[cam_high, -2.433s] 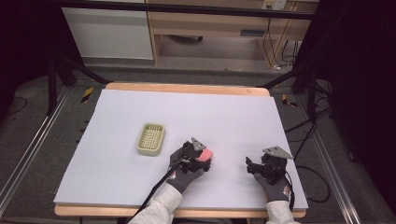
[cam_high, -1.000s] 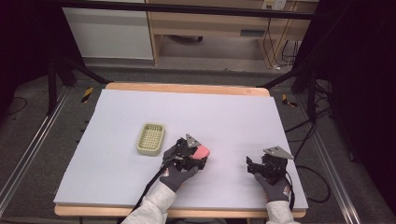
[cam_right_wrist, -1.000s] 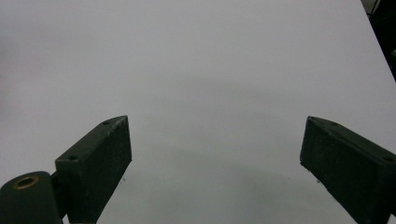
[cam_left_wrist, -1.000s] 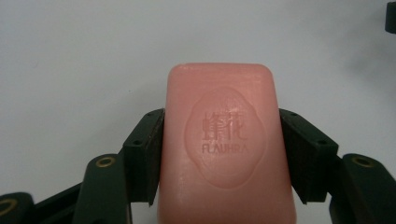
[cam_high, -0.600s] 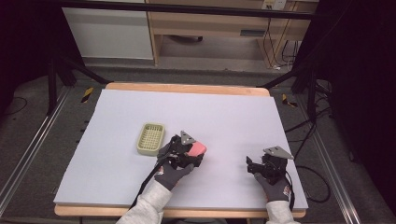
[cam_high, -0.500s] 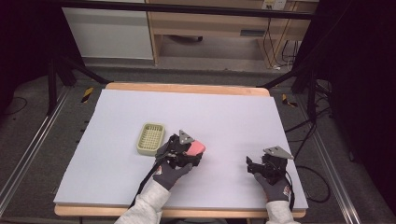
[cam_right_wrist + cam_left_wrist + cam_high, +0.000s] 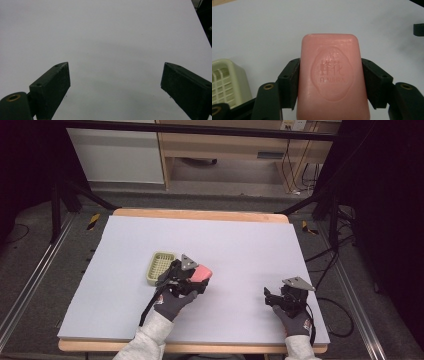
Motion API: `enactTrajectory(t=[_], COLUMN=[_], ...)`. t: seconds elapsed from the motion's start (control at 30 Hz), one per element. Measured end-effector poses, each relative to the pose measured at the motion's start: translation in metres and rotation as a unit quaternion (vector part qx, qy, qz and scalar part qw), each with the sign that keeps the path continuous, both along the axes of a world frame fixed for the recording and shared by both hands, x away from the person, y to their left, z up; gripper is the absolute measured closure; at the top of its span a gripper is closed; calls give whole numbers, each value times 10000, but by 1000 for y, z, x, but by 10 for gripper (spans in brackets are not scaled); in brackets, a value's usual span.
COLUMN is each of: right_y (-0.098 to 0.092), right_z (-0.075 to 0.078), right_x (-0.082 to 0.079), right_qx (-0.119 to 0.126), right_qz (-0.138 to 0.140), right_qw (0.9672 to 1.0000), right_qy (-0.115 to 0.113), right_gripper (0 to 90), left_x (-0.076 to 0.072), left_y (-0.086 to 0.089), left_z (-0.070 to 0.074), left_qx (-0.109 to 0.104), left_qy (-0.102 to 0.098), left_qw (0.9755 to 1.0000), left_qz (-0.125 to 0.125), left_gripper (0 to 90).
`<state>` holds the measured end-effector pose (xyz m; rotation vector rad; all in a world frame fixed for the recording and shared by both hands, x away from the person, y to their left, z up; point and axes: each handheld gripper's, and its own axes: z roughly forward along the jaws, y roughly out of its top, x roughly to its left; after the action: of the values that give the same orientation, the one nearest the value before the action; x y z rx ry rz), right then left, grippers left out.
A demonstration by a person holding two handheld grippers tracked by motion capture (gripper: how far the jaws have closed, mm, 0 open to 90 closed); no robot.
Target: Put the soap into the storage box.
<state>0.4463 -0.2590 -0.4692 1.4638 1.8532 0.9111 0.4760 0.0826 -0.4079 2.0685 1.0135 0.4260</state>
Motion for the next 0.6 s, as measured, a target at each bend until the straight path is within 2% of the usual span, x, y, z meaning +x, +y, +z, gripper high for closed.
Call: enactTrajectory(t=[0.6], right_y=[1], right_z=[0], right_x=[-1], right_qx=[12], right_qz=[17], right_qw=[10000], right_qy=[5], right_gripper=[88], left_x=[-1], left_y=[36], left_z=[9], left_qx=[-41], left_qy=[-67], left_qw=[9997], left_qz=[244], left_gripper=[371])
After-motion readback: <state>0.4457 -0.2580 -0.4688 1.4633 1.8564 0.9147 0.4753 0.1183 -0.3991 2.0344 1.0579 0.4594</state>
